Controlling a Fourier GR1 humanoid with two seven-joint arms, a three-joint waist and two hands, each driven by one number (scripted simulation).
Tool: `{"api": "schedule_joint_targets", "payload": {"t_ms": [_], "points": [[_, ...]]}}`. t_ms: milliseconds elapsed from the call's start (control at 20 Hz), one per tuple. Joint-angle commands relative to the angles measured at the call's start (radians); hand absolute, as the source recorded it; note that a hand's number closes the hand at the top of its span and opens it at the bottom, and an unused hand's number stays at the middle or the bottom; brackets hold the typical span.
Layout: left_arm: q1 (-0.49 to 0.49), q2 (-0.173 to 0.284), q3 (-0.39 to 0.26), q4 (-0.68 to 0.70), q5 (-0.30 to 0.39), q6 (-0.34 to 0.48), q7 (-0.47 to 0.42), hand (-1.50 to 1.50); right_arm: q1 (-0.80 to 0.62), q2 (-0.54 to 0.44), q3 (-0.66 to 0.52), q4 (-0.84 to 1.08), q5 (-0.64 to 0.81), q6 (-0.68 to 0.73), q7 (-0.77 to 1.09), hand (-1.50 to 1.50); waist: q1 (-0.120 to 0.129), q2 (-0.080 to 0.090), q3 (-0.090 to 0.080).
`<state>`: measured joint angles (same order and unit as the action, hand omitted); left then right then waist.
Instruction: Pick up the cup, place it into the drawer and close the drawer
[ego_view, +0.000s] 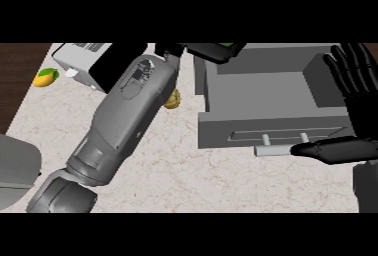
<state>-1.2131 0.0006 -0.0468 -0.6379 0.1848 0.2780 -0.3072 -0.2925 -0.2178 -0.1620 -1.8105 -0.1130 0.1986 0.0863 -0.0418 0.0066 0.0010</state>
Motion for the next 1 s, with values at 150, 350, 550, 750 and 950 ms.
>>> {"api": "schedule_joint_targets", "payload": {"t_ms": [150,350,550,750,950], "points": [[-0.077,-0.001,-0.127,0.232,0.076,0.093,0.008,1.50,-0.039,-0.006,-0.006,0.077,-0.021,0.036,-0.056,-1.50,-0.048,0.018,0.001],[-0.136,-0.001,-0.202,0.294,0.104,0.052,0.086,1.50,-0.030,0.000,0.012,0.017,-0.028,0.037,-0.032,-1.50,-0.071,0.017,0.001],[-0.130,-0.001,-0.267,0.340,0.105,0.013,0.112,1.50,-0.078,0.026,0.053,0.036,-0.016,0.030,-0.027,-1.50,-0.130,0.039,0.002],[-0.110,-0.001,-0.311,0.354,0.121,0.004,0.106,1.50,-0.073,-0.006,0.031,0.031,-0.050,0.069,-0.020,-1.50,-0.149,0.039,0.002],[-0.046,-0.001,-0.312,0.301,0.191,-0.001,0.020,-1.50,-0.110,0.022,0.076,0.039,-0.026,0.058,-0.024,-1.50,-0.152,0.044,0.000]]}}
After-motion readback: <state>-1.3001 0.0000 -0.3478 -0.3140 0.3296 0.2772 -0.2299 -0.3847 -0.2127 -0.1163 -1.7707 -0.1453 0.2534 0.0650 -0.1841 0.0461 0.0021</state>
